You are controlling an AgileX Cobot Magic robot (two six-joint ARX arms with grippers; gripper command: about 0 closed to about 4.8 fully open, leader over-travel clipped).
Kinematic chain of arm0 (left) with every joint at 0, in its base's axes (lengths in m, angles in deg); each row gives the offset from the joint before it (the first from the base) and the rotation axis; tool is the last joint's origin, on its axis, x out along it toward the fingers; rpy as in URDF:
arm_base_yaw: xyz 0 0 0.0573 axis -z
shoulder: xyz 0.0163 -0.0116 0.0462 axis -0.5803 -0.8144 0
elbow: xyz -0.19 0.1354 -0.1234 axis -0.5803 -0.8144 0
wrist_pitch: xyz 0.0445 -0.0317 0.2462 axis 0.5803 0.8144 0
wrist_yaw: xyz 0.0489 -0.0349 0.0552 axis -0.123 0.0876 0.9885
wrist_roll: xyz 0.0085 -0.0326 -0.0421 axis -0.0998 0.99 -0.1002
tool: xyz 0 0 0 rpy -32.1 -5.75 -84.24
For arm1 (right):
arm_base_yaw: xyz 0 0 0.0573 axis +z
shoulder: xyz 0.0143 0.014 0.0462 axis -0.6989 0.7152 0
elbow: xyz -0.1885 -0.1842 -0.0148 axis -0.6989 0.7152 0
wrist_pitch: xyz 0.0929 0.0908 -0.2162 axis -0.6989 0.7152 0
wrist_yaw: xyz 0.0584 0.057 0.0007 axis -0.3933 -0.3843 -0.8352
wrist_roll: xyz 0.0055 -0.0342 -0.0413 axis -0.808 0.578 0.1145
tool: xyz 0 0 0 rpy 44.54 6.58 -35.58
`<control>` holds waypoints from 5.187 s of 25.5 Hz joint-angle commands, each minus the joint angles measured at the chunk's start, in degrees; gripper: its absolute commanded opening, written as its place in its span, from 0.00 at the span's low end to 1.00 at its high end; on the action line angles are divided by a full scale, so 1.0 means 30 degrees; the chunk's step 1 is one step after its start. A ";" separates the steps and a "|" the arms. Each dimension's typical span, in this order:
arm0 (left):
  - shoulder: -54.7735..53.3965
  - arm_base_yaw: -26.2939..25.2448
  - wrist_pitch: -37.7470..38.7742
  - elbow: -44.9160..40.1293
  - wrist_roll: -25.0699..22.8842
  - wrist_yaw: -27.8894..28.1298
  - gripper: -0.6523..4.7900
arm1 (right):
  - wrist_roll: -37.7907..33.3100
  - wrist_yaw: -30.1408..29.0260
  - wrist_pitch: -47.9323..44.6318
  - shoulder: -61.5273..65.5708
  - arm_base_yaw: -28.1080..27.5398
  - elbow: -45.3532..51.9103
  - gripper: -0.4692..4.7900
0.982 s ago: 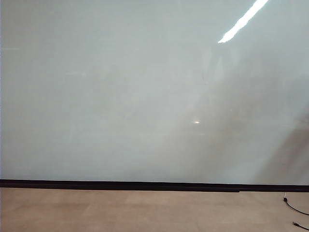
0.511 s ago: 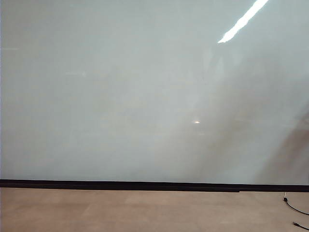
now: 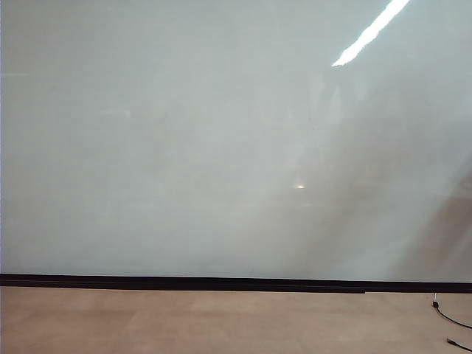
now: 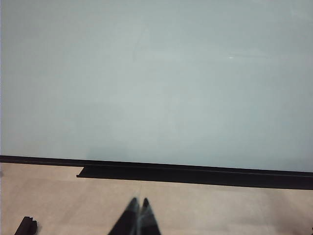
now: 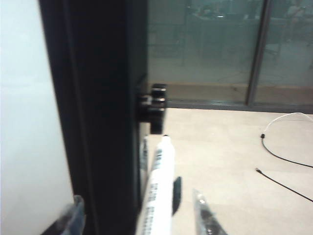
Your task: Pick up the pen on the shelf to the right of the whiteboard and draw a cross mark.
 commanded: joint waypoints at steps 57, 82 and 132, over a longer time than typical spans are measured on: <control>-0.0007 0.0000 -0.0095 0.0058 -0.0087 -0.0073 0.11 | 0.0466 0.1676 -0.0488 -0.0991 0.0000 -0.0058 0.08; -0.0007 0.0000 -0.0095 0.0058 -0.0087 -0.0073 0.11 | 0.0335 1.5584 0.0044 -1.2568 0.6601 0.9916 0.08; -0.0007 0.0000 -0.0095 0.0058 -0.0080 -0.0073 0.11 | -0.7300 1.0542 -0.0517 -0.5734 1.8382 0.3359 0.08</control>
